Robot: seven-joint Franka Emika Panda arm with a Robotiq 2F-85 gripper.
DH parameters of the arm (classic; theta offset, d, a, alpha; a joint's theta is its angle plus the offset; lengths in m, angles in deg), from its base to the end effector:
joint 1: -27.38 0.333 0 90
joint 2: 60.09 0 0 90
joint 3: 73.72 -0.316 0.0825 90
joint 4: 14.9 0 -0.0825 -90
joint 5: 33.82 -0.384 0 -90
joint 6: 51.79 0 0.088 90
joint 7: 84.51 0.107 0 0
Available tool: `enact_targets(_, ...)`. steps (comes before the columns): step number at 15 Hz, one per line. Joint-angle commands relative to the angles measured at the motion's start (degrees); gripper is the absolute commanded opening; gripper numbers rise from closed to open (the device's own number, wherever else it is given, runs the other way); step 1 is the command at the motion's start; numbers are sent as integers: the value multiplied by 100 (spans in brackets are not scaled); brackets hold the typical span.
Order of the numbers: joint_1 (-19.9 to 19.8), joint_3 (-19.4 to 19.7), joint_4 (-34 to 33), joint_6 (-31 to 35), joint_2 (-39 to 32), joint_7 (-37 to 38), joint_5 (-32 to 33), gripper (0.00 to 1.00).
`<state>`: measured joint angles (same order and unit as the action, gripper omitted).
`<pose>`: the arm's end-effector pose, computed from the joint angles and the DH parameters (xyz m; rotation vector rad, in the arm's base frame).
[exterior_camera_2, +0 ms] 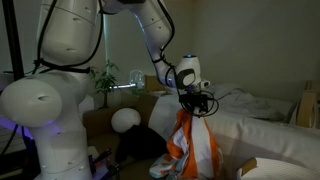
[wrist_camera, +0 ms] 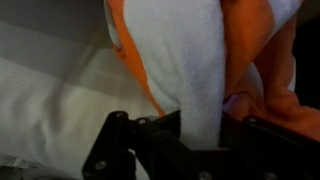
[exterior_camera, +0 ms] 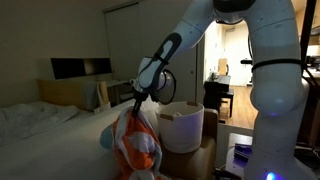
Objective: Pick the towel and put it in the bag
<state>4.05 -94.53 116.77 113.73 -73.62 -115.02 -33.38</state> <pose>0.5608 -0.0260 0.2914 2.9714 0.7127 0.5824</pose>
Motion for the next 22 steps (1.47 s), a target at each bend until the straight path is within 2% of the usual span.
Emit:
enact_targets(1, -1, -2, 19, 0, 6, 0, -1, 13)
enact_targets(3, -2, -4, 52, 0, 6, 0, -1, 13)
enact_targets(4, -2, -5, 60, 0, 6, 0, -1, 5)
enact_targets(5, 534, 543, 82, 175, -81, -56, 47, 5)
enact_targets(8, 819, 802, -336, 326, -212, -22, 81, 5)
enact_targets(9, 842, 812, -503, 351, -222, -72, 25, 5)
enact_targets(10, 709, 666, -674, 309, -188, -60, 19, 5)
enact_targets(13, 745, 687, -1179, 185, -83, -62, 52, 5)
enact_targets(18, 666, 618, -1956, -277, 81, -173, -49, 5)
enact_targets(22, 534, 441, -2512, -718, 369, -424, -382, 5)
